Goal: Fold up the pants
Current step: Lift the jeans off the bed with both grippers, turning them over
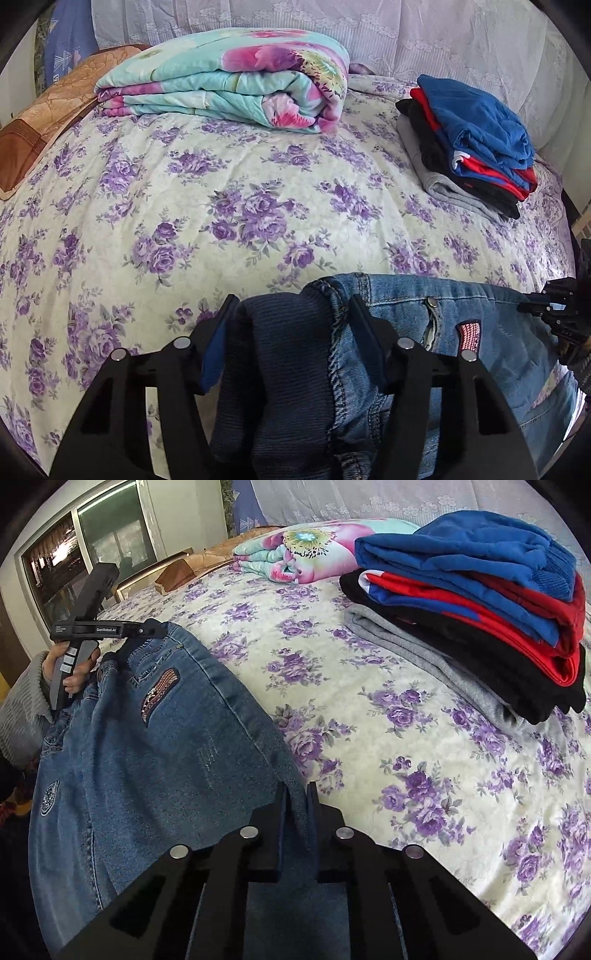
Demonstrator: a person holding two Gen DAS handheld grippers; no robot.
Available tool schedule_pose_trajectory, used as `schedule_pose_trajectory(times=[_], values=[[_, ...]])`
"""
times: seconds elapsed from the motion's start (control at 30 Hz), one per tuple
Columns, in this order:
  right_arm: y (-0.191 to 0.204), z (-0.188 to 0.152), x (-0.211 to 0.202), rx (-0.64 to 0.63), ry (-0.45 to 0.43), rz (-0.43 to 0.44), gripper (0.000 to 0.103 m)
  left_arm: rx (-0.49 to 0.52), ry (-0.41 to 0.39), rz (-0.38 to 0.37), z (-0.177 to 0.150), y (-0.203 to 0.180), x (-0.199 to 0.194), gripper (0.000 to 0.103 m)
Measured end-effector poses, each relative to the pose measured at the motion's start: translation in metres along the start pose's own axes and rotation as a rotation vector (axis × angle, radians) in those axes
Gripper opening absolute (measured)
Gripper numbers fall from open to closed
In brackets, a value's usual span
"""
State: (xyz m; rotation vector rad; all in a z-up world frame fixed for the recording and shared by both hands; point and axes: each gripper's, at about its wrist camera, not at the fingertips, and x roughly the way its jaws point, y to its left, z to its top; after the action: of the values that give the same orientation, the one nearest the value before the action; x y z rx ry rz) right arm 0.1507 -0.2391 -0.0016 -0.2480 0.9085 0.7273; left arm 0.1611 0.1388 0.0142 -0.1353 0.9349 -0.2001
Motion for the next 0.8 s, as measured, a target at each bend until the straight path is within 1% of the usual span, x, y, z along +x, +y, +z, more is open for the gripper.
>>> schedule_pose_trajectory(times=[0.07, 0.17, 0.23, 0.27, 0.3, 0.4, 0.47, 0.63, 0.7, 0.73, 0.8], values=[[0.007, -0.002, -0.005, -0.011, -0.014, -0.008, 0.007, -0.009, -0.005, -0.020, 0.001, 0.001, -0.005, 0.056], [0.019, -0.005, -0.018, -0.020, -0.041, -0.019, 0.006, -0.002, -0.026, -0.025, 0.001, -0.003, -0.015, 0.052], [0.026, -0.006, -0.029, -0.022, -0.061, -0.028, 0.006, -0.011, -0.039, -0.048, 0.003, -0.003, -0.023, 0.045], [0.029, -0.007, -0.034, -0.023, -0.068, -0.033, 0.006, -0.022, -0.046, -0.062, 0.004, -0.003, -0.028, 0.037], [0.034, -0.008, -0.041, -0.025, -0.077, -0.040, 0.006, -0.035, -0.055, -0.070, 0.005, -0.001, -0.033, 0.027], [0.048, -0.011, -0.057, -0.033, -0.101, -0.063, 0.006, -0.079, -0.074, -0.122, 0.006, 0.007, -0.047, 0.019], [0.059, -0.015, -0.068, -0.037, -0.116, -0.074, 0.006, -0.096, -0.074, -0.158, 0.005, 0.011, -0.052, 0.019], [0.091, -0.029, -0.090, -0.056, -0.131, -0.092, 0.006, -0.134, -0.080, -0.212, -0.006, 0.013, -0.068, 0.021], [0.103, -0.035, -0.096, -0.069, -0.133, -0.099, 0.006, -0.124, -0.083, -0.192, -0.009, 0.010, -0.072, 0.029], [0.111, -0.039, -0.101, -0.073, -0.134, -0.103, 0.006, -0.118, -0.082, -0.184, -0.009, 0.008, -0.074, 0.031], [0.119, -0.042, -0.106, -0.073, -0.137, -0.109, 0.006, -0.112, -0.077, -0.189, -0.012, 0.005, -0.076, 0.032]])
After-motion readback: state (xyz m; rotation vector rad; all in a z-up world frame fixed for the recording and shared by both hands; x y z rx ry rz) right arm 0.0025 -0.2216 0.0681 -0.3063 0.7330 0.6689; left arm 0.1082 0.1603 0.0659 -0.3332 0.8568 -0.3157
